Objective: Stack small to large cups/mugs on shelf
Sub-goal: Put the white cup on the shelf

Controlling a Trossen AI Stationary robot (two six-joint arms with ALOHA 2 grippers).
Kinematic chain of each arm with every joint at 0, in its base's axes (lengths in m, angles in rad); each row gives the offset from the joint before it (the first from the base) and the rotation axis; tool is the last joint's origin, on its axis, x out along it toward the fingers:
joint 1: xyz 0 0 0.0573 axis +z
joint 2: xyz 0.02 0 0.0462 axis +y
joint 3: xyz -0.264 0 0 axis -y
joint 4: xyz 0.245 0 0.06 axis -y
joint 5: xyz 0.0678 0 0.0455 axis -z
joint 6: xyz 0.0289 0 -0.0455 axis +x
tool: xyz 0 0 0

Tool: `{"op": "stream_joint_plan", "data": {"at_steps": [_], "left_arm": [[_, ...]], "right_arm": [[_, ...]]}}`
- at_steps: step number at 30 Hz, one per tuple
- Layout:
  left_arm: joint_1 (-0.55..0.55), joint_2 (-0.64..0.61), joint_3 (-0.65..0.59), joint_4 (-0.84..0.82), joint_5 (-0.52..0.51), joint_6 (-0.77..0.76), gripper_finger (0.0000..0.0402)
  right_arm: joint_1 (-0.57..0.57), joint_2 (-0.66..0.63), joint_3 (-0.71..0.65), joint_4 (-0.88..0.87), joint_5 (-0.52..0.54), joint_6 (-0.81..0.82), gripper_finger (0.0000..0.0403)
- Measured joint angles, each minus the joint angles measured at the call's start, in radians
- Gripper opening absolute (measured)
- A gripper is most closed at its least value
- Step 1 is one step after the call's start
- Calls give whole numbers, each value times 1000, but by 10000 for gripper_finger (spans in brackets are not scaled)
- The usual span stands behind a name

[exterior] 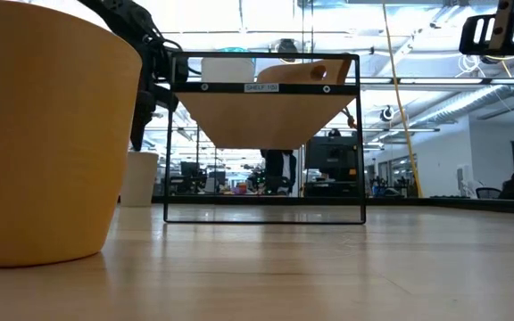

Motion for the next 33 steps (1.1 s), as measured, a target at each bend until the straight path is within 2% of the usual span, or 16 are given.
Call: {"op": "stream_joint_plan", "data": {"at_steps": [4,7,17,21,27,33], "left_arm": [[14,0,0,6,35,-17,44],[20,0,0,4,37,-24,47],[19,3,-75,5,37,-29,123],[17,0,-96,13,36,-22,140],[18,0,-96,5,-23,-27,137],[21,0,-96,6,-12,-52,118]], "right_arm": [[0,0,0,15,0,16,39],[0,0,0,15,0,17,39],[0,0,0,14,0,20,39],[0,0,0,14,0,27,39],[0,0,0,14,-1,28,39],[0,0,0,15,-3,47,39]]}}
